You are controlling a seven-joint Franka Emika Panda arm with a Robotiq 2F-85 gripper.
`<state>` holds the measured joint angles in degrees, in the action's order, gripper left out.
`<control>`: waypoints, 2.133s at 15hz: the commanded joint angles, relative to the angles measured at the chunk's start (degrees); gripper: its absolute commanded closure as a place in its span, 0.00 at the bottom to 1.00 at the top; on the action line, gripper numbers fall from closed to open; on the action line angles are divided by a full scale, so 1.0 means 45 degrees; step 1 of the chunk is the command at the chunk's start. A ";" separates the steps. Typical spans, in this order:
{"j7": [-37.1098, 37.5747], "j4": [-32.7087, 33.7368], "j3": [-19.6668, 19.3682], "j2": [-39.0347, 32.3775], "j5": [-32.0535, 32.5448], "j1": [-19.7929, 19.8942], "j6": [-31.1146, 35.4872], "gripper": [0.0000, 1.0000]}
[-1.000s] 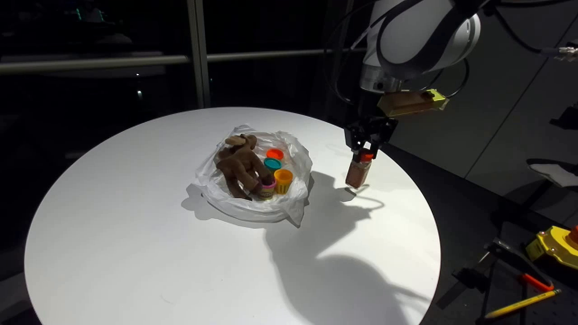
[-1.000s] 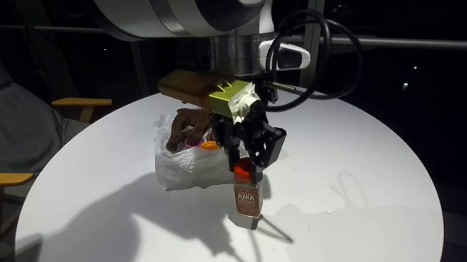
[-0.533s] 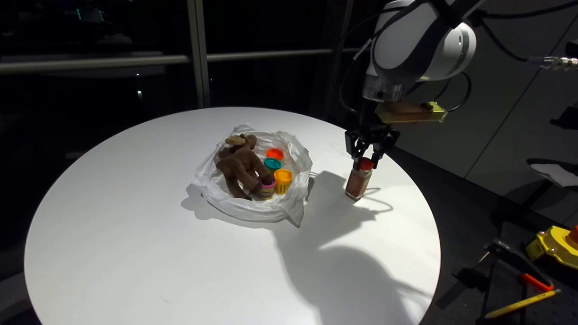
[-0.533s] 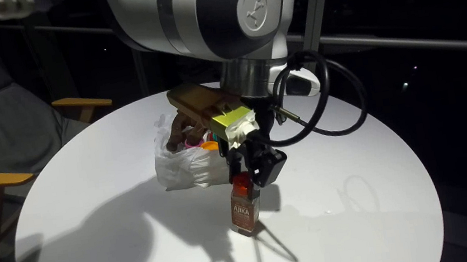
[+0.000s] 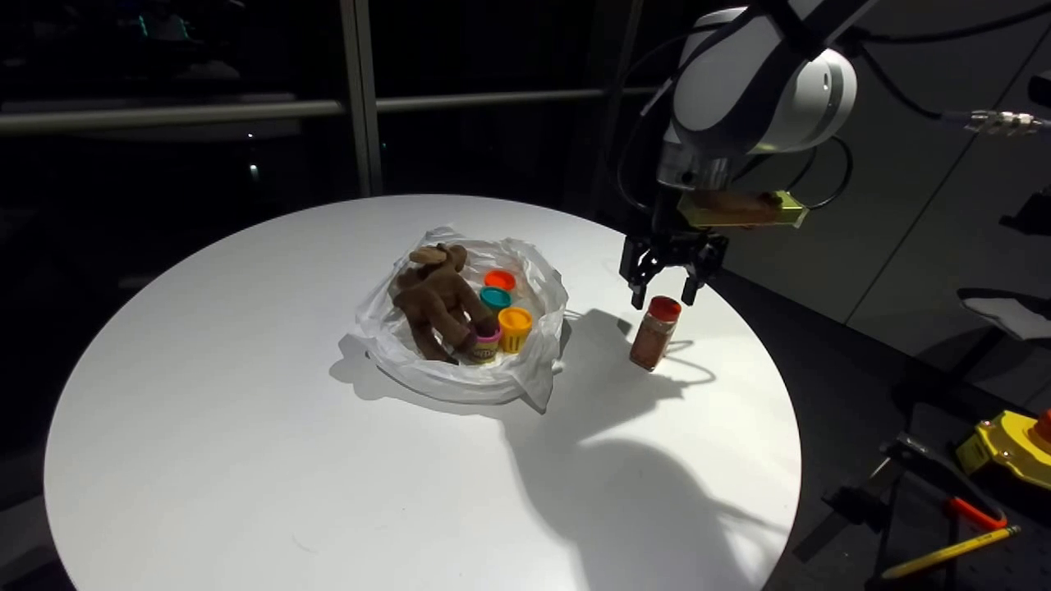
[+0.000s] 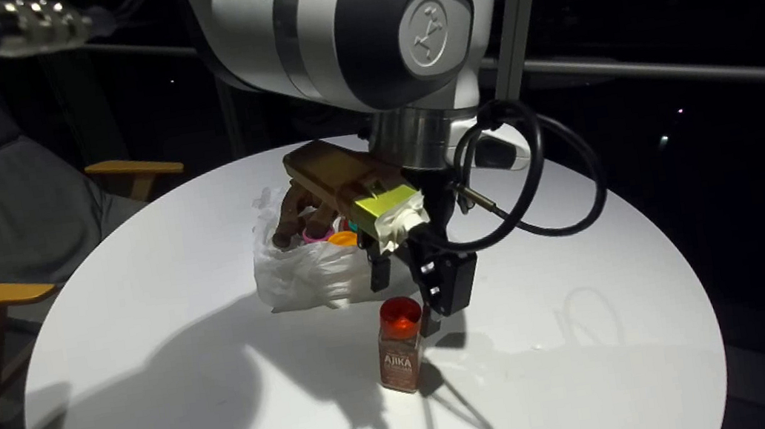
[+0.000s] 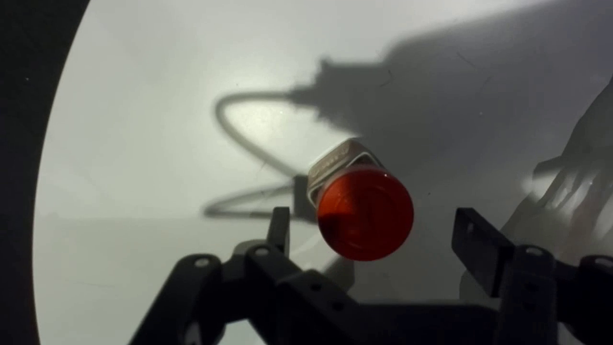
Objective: Take the containers, deer plush toy and red ball out of the white plastic bag
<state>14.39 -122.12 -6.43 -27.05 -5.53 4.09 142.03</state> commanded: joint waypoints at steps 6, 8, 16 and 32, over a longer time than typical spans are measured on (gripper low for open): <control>0.0203 0.2639 0.1027 0.0642 -0.0164 -0.1010 -0.3112 0.00; 0.0436 0.3867 0.1324 0.0038 -0.0330 -0.1239 -0.3659 0.00; 0.1059 0.8366 0.1695 -0.3261 -0.1229 -0.1485 -0.3912 0.00; 0.0984 1.3929 0.2296 -0.7906 -0.2101 -0.1425 -0.5294 0.13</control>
<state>18.30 -66.18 3.40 -58.43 -14.25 -2.48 121.02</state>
